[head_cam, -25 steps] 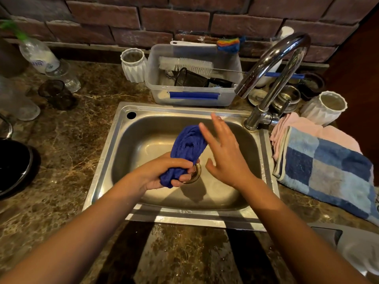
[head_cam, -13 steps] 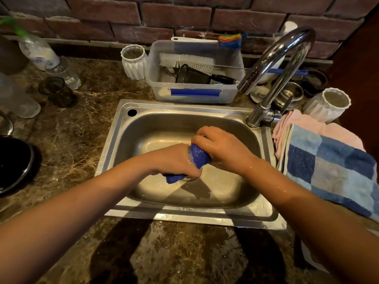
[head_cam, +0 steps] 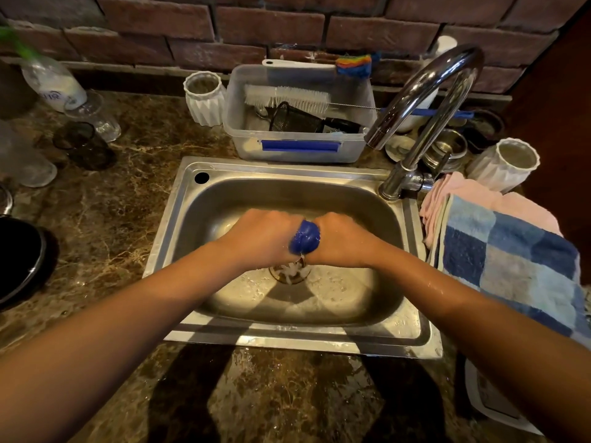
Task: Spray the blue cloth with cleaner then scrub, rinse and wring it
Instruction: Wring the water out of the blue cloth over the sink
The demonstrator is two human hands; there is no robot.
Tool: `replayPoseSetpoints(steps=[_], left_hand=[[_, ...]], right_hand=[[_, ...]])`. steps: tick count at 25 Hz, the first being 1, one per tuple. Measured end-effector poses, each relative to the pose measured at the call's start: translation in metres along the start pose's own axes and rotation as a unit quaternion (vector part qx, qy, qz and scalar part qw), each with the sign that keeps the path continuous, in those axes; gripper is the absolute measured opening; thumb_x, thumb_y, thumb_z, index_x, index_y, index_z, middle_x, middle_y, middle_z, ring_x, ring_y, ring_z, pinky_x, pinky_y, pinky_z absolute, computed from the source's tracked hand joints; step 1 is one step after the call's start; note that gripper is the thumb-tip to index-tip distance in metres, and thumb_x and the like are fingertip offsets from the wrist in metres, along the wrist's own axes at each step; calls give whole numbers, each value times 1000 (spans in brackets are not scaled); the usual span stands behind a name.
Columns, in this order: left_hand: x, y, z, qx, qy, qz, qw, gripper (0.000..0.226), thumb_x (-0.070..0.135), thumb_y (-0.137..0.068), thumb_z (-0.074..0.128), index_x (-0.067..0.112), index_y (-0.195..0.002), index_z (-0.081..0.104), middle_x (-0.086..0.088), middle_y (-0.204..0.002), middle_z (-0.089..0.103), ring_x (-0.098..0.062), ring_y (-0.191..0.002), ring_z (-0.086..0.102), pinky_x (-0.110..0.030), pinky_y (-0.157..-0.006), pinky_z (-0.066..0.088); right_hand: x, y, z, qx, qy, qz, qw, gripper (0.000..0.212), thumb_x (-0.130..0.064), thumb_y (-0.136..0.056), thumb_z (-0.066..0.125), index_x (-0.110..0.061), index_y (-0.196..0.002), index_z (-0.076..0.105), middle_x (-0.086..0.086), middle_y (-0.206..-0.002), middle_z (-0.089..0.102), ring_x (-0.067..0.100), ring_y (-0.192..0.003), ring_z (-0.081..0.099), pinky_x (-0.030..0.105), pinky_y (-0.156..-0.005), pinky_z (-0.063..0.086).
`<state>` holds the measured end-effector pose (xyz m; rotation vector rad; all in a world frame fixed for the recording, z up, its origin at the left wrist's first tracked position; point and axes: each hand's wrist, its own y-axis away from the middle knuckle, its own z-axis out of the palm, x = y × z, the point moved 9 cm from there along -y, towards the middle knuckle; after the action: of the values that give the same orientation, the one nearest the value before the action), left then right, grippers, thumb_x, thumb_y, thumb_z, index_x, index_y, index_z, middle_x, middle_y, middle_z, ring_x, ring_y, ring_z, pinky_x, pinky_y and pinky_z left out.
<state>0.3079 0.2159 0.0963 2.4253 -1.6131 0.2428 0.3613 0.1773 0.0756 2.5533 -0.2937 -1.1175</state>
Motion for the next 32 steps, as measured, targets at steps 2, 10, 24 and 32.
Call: replayPoseSetpoints(steps=[2, 10, 24, 32], left_hand=[[6, 0, -4, 40, -23, 50, 998, 27, 43, -80, 59, 19, -93, 55, 0, -84, 68, -23, -75, 64, -27, -58, 42], [10, 13, 5, 96, -20, 48, 994, 67, 41, -75, 68, 20, -131, 38, -9, -92, 70, -30, -75, 65, -33, -57, 45], [58, 57, 41, -407, 763, -96, 493, 20, 19, -71, 64, 10, -80, 49, 3, -51, 51, -6, -38, 43, -15, -34, 33], [11, 13, -7, -11, 308, -130, 942, 29, 18, -69, 70, 28, -88, 51, 7, -74, 59, -12, -67, 57, -22, -58, 44]], right_hand=[[9, 3, 7, -30, -111, 38, 993, 10, -9, -66, 70, -12, -69, 62, -9, -44, 56, 1, -39, 52, 11, -34, 37], [20, 7, 10, -140, -157, 85, 974, 51, -7, -66, 73, -27, -106, 47, 8, -83, 61, 5, -41, 51, 16, -38, 41], [-76, 67, -28, 344, 291, -468, 760, 18, -8, -85, 62, -4, -101, 55, 22, -90, 70, 38, -87, 64, 44, -73, 55], [-57, 42, -32, 226, 351, -287, 863, 41, -12, -61, 82, 2, -94, 61, 20, -72, 65, 32, -57, 62, 34, -48, 52]])
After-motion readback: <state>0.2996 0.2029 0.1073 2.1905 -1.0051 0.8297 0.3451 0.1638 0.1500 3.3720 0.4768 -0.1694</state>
